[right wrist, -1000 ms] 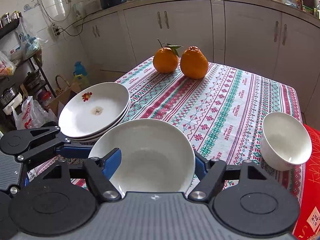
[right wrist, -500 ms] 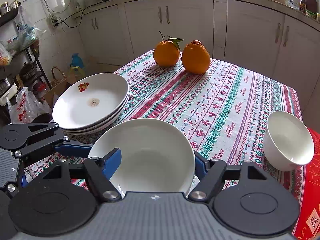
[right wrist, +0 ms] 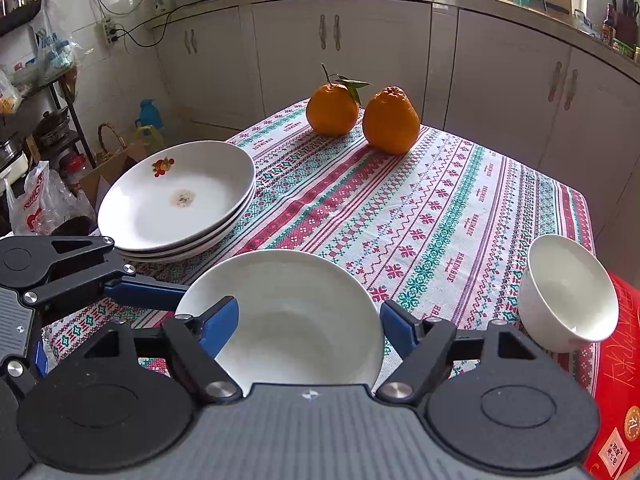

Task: Organize plates and bowls
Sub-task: 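Lower the held bowl into the second bowl with the right tool, then open the right tool and withdraw it from the nested bowls, then grasp the rim of the third white bowl with the left tool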

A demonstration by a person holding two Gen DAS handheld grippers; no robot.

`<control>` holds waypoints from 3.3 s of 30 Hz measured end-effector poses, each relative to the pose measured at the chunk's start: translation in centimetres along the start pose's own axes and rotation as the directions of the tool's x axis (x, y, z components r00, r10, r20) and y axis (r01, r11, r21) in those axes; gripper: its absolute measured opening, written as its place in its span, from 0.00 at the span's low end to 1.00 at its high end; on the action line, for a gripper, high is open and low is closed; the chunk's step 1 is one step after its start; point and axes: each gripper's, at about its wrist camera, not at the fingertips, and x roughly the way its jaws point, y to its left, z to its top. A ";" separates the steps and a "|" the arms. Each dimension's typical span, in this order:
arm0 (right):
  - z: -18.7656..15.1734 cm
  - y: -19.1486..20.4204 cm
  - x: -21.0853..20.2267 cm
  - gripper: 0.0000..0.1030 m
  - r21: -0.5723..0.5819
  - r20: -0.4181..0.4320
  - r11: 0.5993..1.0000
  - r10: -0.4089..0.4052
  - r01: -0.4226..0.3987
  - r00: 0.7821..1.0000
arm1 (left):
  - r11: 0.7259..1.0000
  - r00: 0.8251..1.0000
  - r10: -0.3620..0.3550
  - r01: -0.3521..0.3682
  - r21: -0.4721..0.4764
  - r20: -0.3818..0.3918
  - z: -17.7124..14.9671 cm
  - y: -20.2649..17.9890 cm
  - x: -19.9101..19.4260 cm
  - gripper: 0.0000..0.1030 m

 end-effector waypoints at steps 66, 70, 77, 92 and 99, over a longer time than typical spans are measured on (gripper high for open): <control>-8.8 -10.1 -0.1 1.00 0.211 0.000 0.917 -0.347 0.340 0.938 | 0.942 0.965 -0.172 0.220 0.253 -0.197 14.4 -1.4 13.3 0.88; -7.6 -11.4 -0.1 1.00 0.211 0.037 0.914 -0.361 0.346 0.932 | 0.940 0.959 -0.182 0.234 0.248 -0.215 15.4 -1.6 16.1 0.88; -6.1 -13.2 0.6 1.00 0.194 0.076 0.913 -0.377 0.357 0.923 | 0.937 0.950 -0.200 0.256 0.235 -0.239 16.7 -2.1 19.7 0.87; -5.4 -14.5 1.1 0.92 0.184 0.123 0.927 -0.351 0.326 0.928 | 0.925 0.928 -0.232 0.304 0.229 -0.293 17.5 -3.5 23.2 0.74; -5.4 -15.4 1.1 0.85 0.209 0.133 0.926 -0.346 0.315 0.929 | 0.924 0.925 -0.232 0.307 0.229 -0.301 17.6 -3.6 23.9 0.70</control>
